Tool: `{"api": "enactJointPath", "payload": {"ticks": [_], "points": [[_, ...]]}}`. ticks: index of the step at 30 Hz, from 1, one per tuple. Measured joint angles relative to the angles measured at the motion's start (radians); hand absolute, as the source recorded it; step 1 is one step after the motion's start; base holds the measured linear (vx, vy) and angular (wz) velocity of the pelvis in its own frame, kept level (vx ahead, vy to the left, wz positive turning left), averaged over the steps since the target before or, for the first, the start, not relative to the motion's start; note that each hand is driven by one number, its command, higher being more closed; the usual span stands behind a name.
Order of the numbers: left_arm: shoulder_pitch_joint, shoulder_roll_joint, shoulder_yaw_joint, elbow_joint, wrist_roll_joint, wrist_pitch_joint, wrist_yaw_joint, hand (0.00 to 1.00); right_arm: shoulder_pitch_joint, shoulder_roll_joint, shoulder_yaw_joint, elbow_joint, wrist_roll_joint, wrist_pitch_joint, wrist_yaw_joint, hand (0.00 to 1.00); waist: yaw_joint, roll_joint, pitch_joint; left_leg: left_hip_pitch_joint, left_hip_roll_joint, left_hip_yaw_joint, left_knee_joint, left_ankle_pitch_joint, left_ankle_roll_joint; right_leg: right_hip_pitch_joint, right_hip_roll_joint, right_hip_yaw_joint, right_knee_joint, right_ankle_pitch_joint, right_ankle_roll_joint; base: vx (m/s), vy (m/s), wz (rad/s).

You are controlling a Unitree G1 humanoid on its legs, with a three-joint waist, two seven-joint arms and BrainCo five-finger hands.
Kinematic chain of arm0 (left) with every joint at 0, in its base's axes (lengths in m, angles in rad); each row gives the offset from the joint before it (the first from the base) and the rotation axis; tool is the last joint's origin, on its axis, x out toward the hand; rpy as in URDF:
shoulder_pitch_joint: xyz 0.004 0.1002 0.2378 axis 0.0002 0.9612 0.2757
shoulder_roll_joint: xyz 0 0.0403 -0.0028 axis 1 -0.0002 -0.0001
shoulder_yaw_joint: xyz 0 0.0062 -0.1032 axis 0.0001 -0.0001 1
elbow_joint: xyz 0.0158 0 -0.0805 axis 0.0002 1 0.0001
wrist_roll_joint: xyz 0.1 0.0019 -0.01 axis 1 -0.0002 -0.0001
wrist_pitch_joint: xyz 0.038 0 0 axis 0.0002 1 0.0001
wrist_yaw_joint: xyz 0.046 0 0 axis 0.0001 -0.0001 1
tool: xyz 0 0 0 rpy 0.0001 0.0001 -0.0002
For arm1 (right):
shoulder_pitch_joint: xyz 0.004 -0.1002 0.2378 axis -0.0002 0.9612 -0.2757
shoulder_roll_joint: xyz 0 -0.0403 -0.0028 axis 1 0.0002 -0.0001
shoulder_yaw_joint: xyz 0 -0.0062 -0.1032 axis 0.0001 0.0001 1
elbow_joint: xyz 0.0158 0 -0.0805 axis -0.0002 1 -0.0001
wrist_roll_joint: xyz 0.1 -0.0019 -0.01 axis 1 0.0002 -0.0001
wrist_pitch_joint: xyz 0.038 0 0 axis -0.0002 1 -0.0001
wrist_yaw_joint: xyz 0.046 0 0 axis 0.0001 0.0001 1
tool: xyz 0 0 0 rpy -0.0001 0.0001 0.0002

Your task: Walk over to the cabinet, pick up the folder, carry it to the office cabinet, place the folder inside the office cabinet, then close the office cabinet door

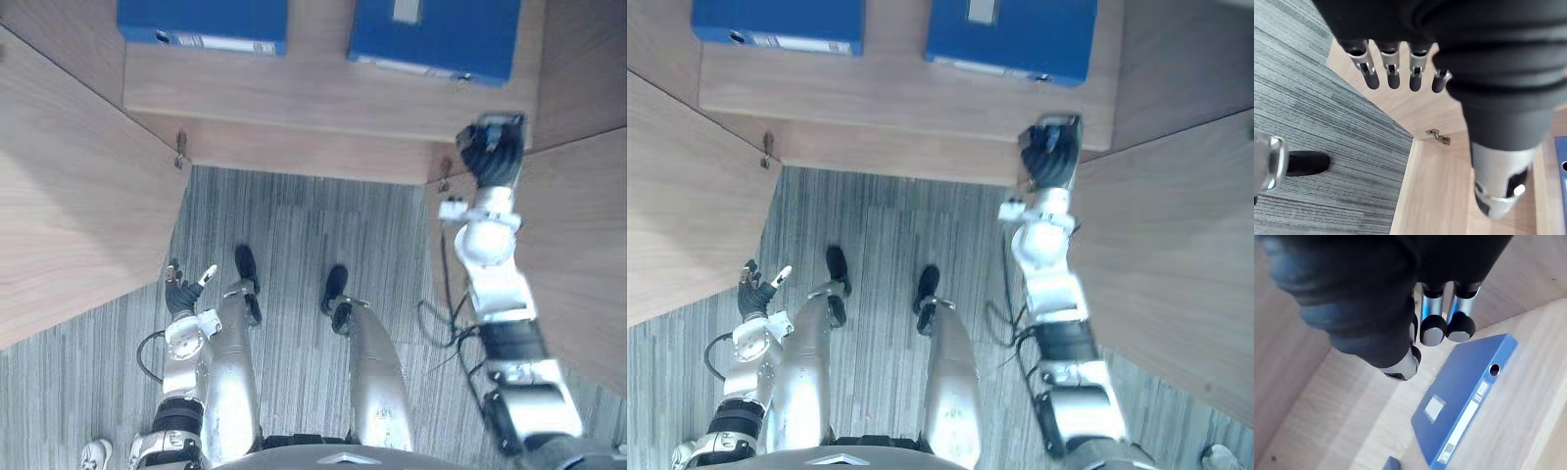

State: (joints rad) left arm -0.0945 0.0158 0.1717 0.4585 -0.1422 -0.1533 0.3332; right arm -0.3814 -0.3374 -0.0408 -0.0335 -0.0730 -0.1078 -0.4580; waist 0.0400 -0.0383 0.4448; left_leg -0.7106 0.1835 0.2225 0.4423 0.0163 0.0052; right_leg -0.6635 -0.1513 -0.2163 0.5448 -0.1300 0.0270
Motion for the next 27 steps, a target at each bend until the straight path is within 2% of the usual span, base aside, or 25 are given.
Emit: {"api": "enactJointPath", "payload": {"ticks": [1, 2, 4, 8, 11, 14, 18, 20, 21, 27], "points": [[0.014, -0.003, 0.001, 0.000, 0.013, 0.005, -0.012, 0.00, 0.064, 0.063, -0.002, -0.022, 0.037, -0.016, 0.010, 1.00, -0.001, -0.001, -0.004, 0.039, -0.001, 0.003, -0.007, -0.007, 0.004, 0.042, 0.000, -0.005, -0.018, 0.001, 0.001, 0.08, 0.005, -0.03], [0.018, -0.004, 0.001, 0.000, 0.017, 0.006, -0.015, 0.00, 0.083, 0.078, -0.001, -0.027, 0.044, -0.020, 0.015, 1.00, 0.000, -0.002, -0.009, 0.047, -0.001, 0.005, -0.010, -0.007, 0.003, 0.052, 0.000, -0.005, -0.023, 0.001, 0.001, 0.09, -0.001, -0.02], [0.054, -0.015, 0.002, 0.001, 0.033, 0.017, -0.028, 0.00, 0.195, 0.168, 0.018, -0.033, 0.081, -0.043, 0.048, 1.00, 0.000, -0.006, -0.052, 0.107, -0.001, 0.018, -0.031, -0.018, -0.001, 0.113, 0.002, -0.008, -0.057, 0.001, 0.002, 0.11, -0.008, -0.07], [0.133, -0.027, -0.020, 0.025, 0.072, 0.025, -0.064, 0.00, 0.393, 0.264, 0.094, -0.027, 0.084, -0.073, 0.139, 1.00, -0.006, -0.006, -0.140, 0.247, 0.000, 0.040, -0.087, -0.038, -0.013, 0.250, 0.017, -0.007, -0.148, 0.012, 0.005, 0.14, -0.007, -0.14], [0.168, -0.025, -0.049, 0.080, 0.108, 0.027, -0.083, 0.00, 0.483, 0.302, 0.121, 0.036, 0.044, -0.081, 0.180, 1.00, -0.008, -0.007, -0.198, 0.335, -0.004, 0.064, -0.143, -0.038, -0.028, 0.324, 0.030, 0.014, -0.211, 0.026, 0.014, 0.14, -0.004, -0.26], [0.171, -0.024, -0.062, 0.174, 0.140, 0.027, -0.100, 0.00, 0.492, 0.317, 0.119, 0.249, -0.025, -0.080, 0.199, 1.00, -0.019, -0.002, -0.251, 0.414, -0.019, 0.075, -0.226, -0.014, -0.039, 0.402, 0.048, 0.026, -0.319, 0.072, 0.028, 0.14, 0.006, -0.19], [0.166, 0.000, -0.067, 0.286, 0.187, 0.035, -0.107, 0.00, 0.466, 0.309, 0.114, 0.508, -0.131, -0.041, 0.219, 1.00, -0.028, 0.003, -0.264, 0.520, -0.047, 0.067, -0.329, 0.024, -0.042, 0.525, 0.064, 0.044, -0.470, 0.145, 0.041, 0.11, 0.017, -0.14], [0.165, 0.016, -0.067, 0.313, 0.199, 0.036, -0.109, 0.00, 0.456, 0.309, 0.106, 0.579, -0.141, -0.034, 0.219, 1.00, -0.037, 0.005, -0.270, 0.543, -0.059, 0.052, -0.346, 0.029, -0.044, 0.559, 0.063, 0.046, -0.508, 0.162, 0.046, 0.06, 0.041, 0.02], [0.167, 0.027, -0.067, 0.324, 0.211, 0.037, -0.111, 0.00, 0.454, 0.309, 0.096, 0.624, -0.149, -0.030, 0.219, 0.00, -0.038, 0.005, -0.275, 0.562, -0.066, 0.052, -0.360, 0.035, -0.044, 0.579, 0.060, 0.048, -0.527, 0.170, 0.048, 0.02, 0.052, 0.02], [0.186, 0.045, -0.065, 0.400, 0.227, 0.044, -0.120, 0.00, 0.426, 0.307, 0.041, 0.789, -0.161, -0.005, 0.217, 0.00, -0.035, 0.009, -0.316, 0.639, -0.094, 0.054, -0.435, 0.061, -0.040, 0.611, 0.048, 0.081, -0.545, 0.181, 0.055, -0.05, 0.046, -0.14]]}}
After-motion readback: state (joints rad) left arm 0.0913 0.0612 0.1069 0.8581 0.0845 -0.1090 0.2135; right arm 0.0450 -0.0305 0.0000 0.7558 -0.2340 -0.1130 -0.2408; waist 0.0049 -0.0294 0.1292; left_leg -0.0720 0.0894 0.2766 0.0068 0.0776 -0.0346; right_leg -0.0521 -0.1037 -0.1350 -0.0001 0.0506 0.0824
